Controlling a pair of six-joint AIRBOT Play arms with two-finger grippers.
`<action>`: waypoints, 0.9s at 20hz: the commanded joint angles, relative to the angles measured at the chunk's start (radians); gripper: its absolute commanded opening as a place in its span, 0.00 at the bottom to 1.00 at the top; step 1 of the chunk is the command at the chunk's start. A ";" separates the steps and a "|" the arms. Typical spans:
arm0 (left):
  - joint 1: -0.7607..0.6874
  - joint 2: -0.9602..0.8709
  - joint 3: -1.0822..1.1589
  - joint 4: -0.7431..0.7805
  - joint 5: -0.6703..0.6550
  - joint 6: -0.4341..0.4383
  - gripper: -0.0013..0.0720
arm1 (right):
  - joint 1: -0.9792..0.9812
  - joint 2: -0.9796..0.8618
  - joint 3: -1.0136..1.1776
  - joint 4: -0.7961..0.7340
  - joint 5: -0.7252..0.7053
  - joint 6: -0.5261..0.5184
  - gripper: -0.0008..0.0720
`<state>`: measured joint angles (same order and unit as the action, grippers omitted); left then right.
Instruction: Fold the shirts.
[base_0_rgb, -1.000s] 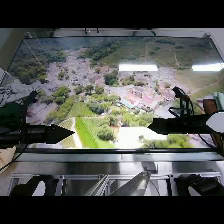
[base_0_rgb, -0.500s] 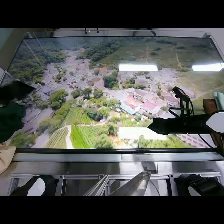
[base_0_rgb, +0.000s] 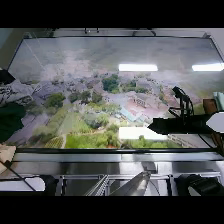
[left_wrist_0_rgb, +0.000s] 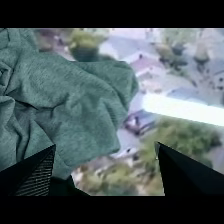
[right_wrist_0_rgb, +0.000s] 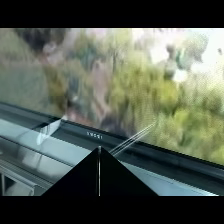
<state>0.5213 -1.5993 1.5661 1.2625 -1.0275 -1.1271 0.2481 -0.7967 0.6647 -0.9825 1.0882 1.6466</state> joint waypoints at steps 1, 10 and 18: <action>-0.029 -0.182 0.099 0.153 -0.055 -0.066 1.00 | 0.001 0.000 0.000 0.000 0.000 0.000 0.04; -0.060 -0.348 0.262 0.338 -0.331 -0.164 0.30 | 0.001 0.000 0.000 0.000 0.000 0.000 0.04; -0.256 -0.226 0.493 -0.227 -0.436 -0.094 0.04 | 0.001 0.000 0.000 0.000 0.000 0.000 0.04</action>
<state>0.3473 -1.8980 2.0247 1.3281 -1.4319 -1.2610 0.2481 -0.7967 0.6647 -0.9825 1.0882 1.6463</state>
